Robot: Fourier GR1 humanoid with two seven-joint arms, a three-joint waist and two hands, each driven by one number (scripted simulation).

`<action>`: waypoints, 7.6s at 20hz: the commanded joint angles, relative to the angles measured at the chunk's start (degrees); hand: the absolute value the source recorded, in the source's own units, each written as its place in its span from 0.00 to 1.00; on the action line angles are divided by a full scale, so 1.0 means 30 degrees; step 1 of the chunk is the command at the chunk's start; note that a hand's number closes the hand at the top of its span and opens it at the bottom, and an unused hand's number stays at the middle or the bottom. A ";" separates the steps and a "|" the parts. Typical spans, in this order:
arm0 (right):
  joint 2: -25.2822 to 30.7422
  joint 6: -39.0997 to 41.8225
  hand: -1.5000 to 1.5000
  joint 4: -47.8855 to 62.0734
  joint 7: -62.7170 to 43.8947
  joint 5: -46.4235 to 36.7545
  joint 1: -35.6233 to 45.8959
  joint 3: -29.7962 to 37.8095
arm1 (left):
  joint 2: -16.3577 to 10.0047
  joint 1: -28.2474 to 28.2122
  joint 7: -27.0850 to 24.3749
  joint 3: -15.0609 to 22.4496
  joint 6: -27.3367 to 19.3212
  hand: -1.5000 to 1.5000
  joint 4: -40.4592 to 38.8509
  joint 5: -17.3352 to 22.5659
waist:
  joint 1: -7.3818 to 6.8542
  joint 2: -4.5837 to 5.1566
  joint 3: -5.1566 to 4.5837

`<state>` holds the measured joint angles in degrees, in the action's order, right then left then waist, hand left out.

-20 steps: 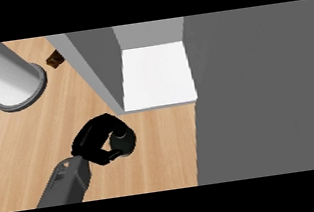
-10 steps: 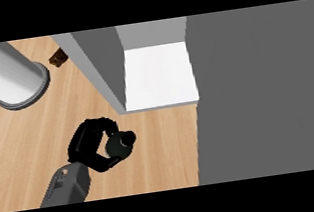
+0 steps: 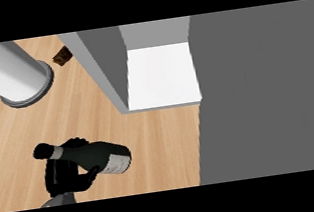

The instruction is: Pick up the wine, place it into the cabinet and close the cabinet

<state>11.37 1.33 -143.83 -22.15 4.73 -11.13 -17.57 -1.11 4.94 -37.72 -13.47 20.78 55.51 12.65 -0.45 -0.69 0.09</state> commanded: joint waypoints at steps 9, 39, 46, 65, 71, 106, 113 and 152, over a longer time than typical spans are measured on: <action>-0.0280 -0.0254 0.00 -0.3531 -0.1938 0.1162 0.0052 -0.0329 | 0.0367 -0.1920 0.4222 0.7492 -0.7118 1.00 0.8893 0.2311 | 0.0236 0.0104 -0.0027; -0.0310 0.1401 0.00 -0.4210 -0.1942 0.2696 -0.1555 0.1070 | 0.0369 0.6638 0.7525 1.2630 -1.8928 1.00 0.4603 0.4076 | 0.0734 0.0240 -0.0043; -0.0547 0.1655 0.00 -0.3073 -0.1856 0.3229 -0.0754 0.1865 | 0.0369 0.8735 0.6028 1.4080 -2.0055 1.00 0.1921 0.7078 | 0.0708 0.0278 -0.0044; -0.0958 0.2063 0.00 -0.3935 -0.1652 0.2867 -0.1822 0.1292 | 0.0369 1.2361 0.2386 1.2482 -1.7445 1.00 -0.5130 1.2333 | 0.0961 0.0303 -0.0049; -0.0616 0.2793 0.00 -0.2803 -0.1315 0.3830 -0.1111 0.2516 | 0.0369 1.5226 0.2703 1.2722 -1.9013 1.00 -0.6521 1.4204 | 0.1302 0.0397 -0.0040; -0.1746 0.3363 0.00 -0.2237 -0.0542 0.2964 -0.1665 0.1367 | -0.1134 2.0934 0.2902 1.0949 -2.0677 0.00 -1.6917 0.9693 | 0.1403 0.0614 -0.0043; -0.1705 0.3765 0.00 -0.2410 0.0130 0.3218 -0.2398 0.1703 | -0.1653 1.9862 0.0837 1.0882 -1.7545 0.00 -1.6015 0.9296 | 0.1242 0.0544 -0.0047; -0.1381 0.2452 0.00 -0.4270 -0.1775 0.2159 -0.2759 0.0840 | -0.1730 0.6420 0.4003 1.5634 -1.8996 0.00 0.7218 0.7035 | -0.0152 -0.0020 -0.0032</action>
<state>5.85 9.69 -144.03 -20.55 6.38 -17.58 -15.81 -4.90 30.00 -28.04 30.29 -33.87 67.38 35.04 -0.97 -0.81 0.00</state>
